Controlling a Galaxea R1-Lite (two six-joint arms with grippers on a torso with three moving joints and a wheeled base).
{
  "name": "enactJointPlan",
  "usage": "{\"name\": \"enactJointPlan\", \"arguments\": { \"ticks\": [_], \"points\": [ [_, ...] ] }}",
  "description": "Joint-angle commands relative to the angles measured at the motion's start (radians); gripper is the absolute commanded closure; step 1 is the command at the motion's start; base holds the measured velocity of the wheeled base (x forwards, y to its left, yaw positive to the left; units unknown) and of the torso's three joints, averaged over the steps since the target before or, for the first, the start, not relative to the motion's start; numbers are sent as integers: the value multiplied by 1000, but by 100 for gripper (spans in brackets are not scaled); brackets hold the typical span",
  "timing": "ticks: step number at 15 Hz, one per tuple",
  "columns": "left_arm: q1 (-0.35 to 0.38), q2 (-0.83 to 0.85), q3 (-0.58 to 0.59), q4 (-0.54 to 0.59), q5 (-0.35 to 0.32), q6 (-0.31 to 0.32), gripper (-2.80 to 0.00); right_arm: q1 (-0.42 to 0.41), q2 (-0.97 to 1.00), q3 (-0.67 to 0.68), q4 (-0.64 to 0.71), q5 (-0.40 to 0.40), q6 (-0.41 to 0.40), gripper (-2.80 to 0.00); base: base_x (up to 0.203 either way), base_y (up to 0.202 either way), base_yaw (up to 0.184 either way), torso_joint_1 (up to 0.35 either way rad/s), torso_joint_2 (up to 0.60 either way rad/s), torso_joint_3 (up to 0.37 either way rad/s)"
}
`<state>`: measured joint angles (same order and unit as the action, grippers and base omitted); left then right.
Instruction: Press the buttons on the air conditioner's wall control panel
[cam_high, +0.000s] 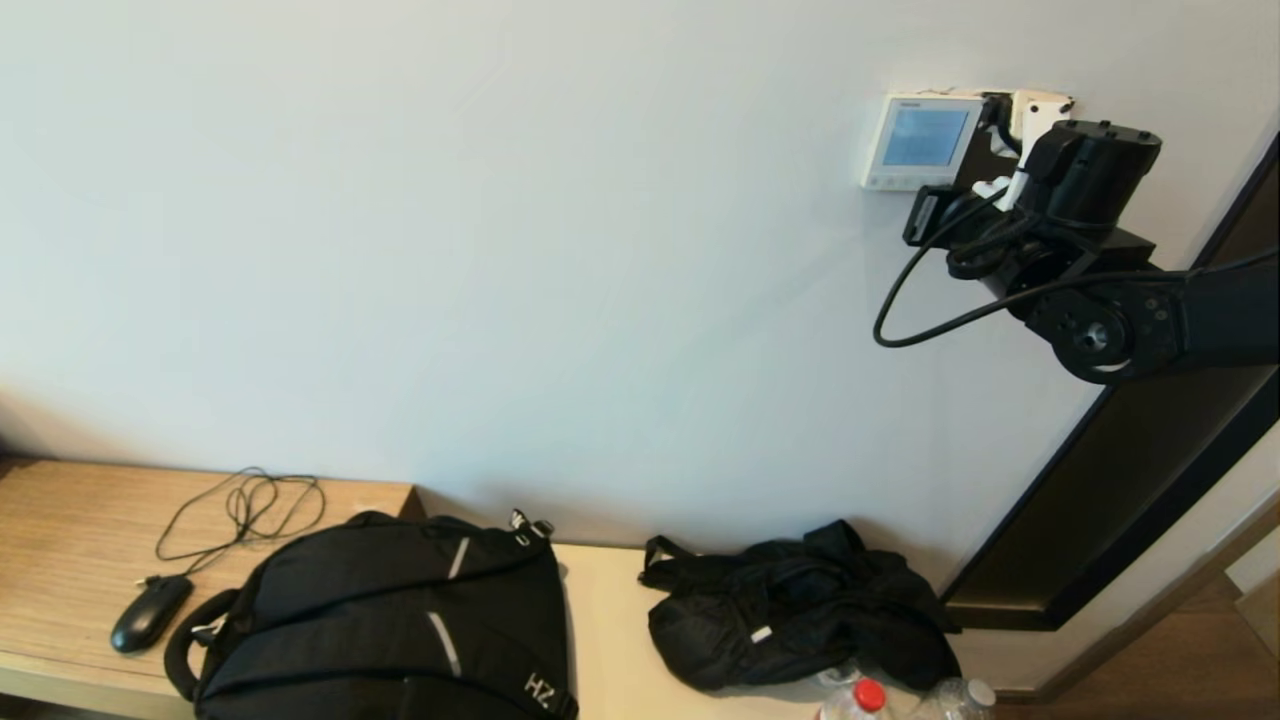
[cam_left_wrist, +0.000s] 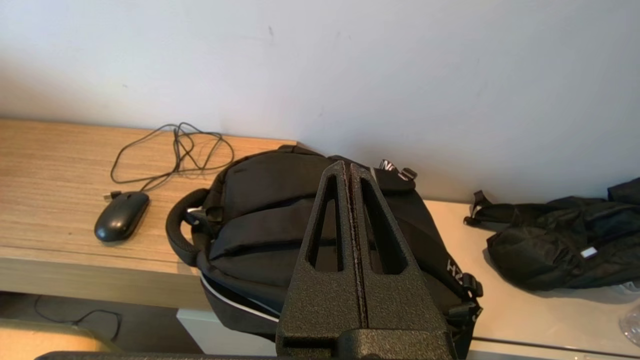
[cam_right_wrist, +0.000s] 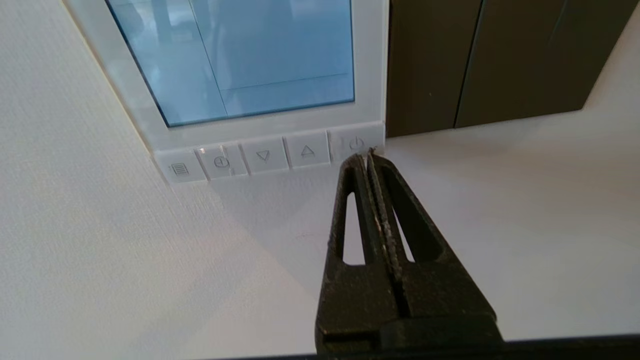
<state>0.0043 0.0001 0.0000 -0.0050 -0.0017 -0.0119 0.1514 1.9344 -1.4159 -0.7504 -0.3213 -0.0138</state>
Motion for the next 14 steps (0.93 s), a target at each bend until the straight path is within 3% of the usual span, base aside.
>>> {"name": "enactJointPlan", "arguments": {
  "ticks": [1, 10, 14],
  "points": [
    [0, 0, 0, 0, 0, 0, 0, 5, -45, 33, -3, 1, -3, 0, 0, 0, 0, 0, 0, 0],
    [0, 0, 0, 0, 0, 0, 0, 45, -307, 155, 17, 11, -57, 0, 0, 0, 0, 0, 0, 0],
    [0, 0, 0, 0, 0, 0, 0, 45, -443, 194, 128, 41, -69, 0, 0, 0, 0, 0, 0, 0]
  ]
}}
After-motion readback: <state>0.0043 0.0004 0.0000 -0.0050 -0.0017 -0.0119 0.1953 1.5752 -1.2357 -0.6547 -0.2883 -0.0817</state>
